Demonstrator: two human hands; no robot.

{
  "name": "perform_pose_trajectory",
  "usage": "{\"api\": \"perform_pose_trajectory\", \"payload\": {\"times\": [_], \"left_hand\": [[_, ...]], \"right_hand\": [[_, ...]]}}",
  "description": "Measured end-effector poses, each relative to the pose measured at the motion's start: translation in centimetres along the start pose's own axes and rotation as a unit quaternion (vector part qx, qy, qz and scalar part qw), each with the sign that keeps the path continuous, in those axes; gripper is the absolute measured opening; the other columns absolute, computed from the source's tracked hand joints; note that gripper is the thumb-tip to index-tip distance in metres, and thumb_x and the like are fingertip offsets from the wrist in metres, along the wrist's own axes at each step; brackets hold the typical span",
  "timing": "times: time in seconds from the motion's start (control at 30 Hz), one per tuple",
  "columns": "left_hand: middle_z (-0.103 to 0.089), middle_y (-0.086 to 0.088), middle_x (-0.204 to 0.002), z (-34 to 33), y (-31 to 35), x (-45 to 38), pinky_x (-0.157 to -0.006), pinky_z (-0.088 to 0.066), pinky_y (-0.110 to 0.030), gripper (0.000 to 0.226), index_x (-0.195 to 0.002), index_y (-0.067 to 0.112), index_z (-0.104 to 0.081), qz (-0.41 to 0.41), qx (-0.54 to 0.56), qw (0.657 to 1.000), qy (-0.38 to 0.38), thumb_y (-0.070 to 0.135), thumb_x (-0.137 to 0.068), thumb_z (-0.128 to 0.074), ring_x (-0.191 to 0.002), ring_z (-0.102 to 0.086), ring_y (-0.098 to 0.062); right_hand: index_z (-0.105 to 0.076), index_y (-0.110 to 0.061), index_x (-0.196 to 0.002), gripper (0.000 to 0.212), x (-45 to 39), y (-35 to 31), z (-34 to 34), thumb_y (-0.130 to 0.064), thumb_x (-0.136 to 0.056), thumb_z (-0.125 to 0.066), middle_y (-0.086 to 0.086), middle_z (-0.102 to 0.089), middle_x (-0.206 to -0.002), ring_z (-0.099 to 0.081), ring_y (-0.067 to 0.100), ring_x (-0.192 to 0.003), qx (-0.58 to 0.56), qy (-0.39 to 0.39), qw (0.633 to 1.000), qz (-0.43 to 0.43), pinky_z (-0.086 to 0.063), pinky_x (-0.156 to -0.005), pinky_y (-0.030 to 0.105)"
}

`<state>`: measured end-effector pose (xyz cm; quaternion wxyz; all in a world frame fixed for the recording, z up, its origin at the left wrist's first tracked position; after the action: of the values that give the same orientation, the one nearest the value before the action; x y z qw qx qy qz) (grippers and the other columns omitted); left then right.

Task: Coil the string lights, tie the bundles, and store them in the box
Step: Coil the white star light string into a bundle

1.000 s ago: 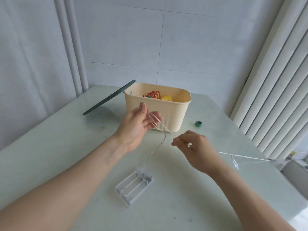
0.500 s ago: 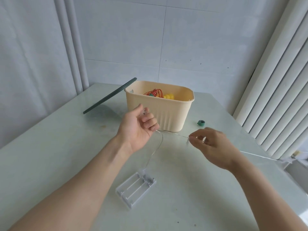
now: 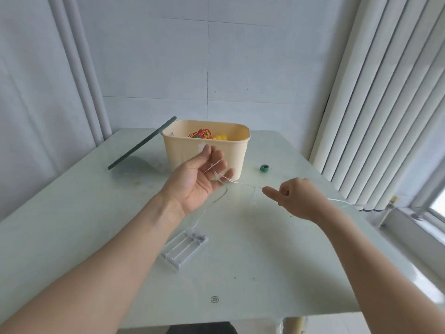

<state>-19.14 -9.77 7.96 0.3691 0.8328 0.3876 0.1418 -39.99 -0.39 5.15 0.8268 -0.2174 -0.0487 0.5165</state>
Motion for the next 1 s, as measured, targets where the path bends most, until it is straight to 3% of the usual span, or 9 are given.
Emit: {"api": "perform_pose_trajectory", "payload": {"times": [0.13,0.23,0.3,0.37,0.5,0.63,0.77,0.87,1.0], "left_hand": [[-0.043,0.002,-0.055,-2.0,0.2,1.7,-0.061,-0.057,-0.034,0.026,-0.08,0.013,-0.053,-0.01,-0.06,0.998,0.014,0.017,-0.104,-0.044,-0.044,-0.038,-0.013],[-0.038,0.004,-0.054,-3.7,-0.5,3.5,-0.056,-0.054,-0.03,0.028,-0.081,0.015,-0.049,-0.008,-0.111,0.994,0.014,0.017,-0.106,-0.039,-0.042,-0.033,-0.013],[-0.04,0.002,-0.054,-4.9,-1.1,4.6,-0.06,-0.058,-0.034,0.029,-0.081,0.013,-0.049,-0.004,-0.136,0.991,0.003,0.016,-0.107,-0.038,-0.042,-0.038,-0.014],[-0.049,-0.003,-0.057,-6.1,-1.9,5.9,-0.077,-0.06,-0.046,0.028,-0.083,0.01,-0.05,-0.007,-0.193,0.981,-0.012,0.013,-0.107,-0.037,-0.05,-0.057,-0.022],[-0.069,-0.01,-0.071,-7.9,-2.7,8.2,-0.094,-0.053,-0.056,0.024,-0.089,0.011,-0.049,0.003,-0.359,0.932,-0.043,0.016,-0.108,-0.036,-0.092,-0.073,-0.033],[-0.068,-0.018,-0.077,-10.4,-4.0,11.5,-0.083,-0.059,-0.053,0.026,-0.088,0.006,-0.049,0.062,-0.331,0.933,-0.124,0.013,-0.108,-0.035,-0.089,-0.07,-0.038],[-0.067,-0.017,-0.075,-13.1,-3.4,14.6,-0.07,-0.062,-0.042,0.025,-0.088,0.005,-0.05,0.087,-0.276,0.942,-0.169,0.012,-0.107,-0.035,-0.078,-0.071,-0.037],[-0.068,-0.016,-0.072,-14.1,-2.2,16.0,-0.062,-0.06,-0.037,0.022,-0.09,0.005,-0.05,0.064,-0.271,0.948,-0.157,0.012,-0.106,-0.036,-0.073,-0.072,-0.035],[-0.067,-0.01,-0.063,-14.3,-0.9,17.8,-0.047,-0.056,-0.025,0.021,-0.092,0.006,-0.051,0.026,-0.204,0.972,-0.116,0.012,-0.106,-0.038,-0.058,-0.071,-0.024]], "right_hand": [[-0.047,-0.01,-0.065,0.064,3.3,4.4,1.3,-0.067,-0.096,-0.037,0.009,-0.062,-0.07,-0.06,0.032,-0.078,0.072,-0.006,0.997,-0.028,-0.044,-0.079,0.04],[-0.046,-0.01,-0.068,0.058,6.2,7.4,3.7,-0.056,-0.1,-0.033,0.008,-0.056,-0.076,-0.055,0.032,-0.079,0.09,0.027,0.996,-0.002,-0.041,-0.081,0.041],[-0.054,-0.01,-0.073,0.055,7.8,9.6,5.1,-0.055,-0.099,-0.035,0.007,-0.056,-0.083,-0.056,0.03,-0.082,0.077,0.038,0.996,-0.006,-0.045,-0.076,0.041],[-0.055,-0.008,-0.073,0.06,9.8,11.8,6.3,-0.057,-0.1,-0.033,0.007,-0.058,-0.078,-0.057,0.031,-0.08,0.116,0.024,0.992,-0.045,-0.046,-0.072,0.04],[-0.046,-0.004,-0.062,0.069,12.2,14.3,7.6,-0.058,-0.102,-0.029,0.013,-0.058,-0.069,-0.053,0.027,-0.071,0.2,0.002,0.975,-0.095,-0.042,-0.065,0.037],[-0.066,-0.002,-0.075,0.074,14.6,15.0,7.8,-0.06,-0.102,-0.027,0.01,-0.069,-0.073,-0.064,0.023,-0.069,0.232,-0.083,0.958,-0.146,-0.046,-0.062,0.029],[-0.064,-0.006,-0.081,0.062,18.0,12.9,7.2,-0.057,-0.102,-0.035,0.003,-0.062,-0.05,-0.062,0.013,-0.041,0.192,-0.21,0.944,-0.164,-0.055,-0.054,0.023],[-0.062,-0.012,-0.084,0.052,19.4,9.5,6.4,-0.053,-0.103,-0.037,-0.001,-0.064,-0.054,-0.065,0.012,-0.053,0.193,-0.241,0.945,-0.104,-0.059,-0.073,0.025],[-0.063,-0.019,-0.088,0.027,21.2,5.1,4.1,-0.037,-0.102,-0.049,-0.003,-0.075,-0.072,-0.066,0.009,-0.066,0.126,-0.268,0.954,-0.043,-0.053,-0.074,0.023]]}}
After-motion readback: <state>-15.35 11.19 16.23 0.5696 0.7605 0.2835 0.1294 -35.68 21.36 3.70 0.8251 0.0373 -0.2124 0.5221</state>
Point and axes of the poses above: each hand's wrist, its own x-axis away from the middle knuckle, its own z-axis out of the back of the hand, y = z × x, the point moved 9 cm from there along -x, towards the middle knuckle
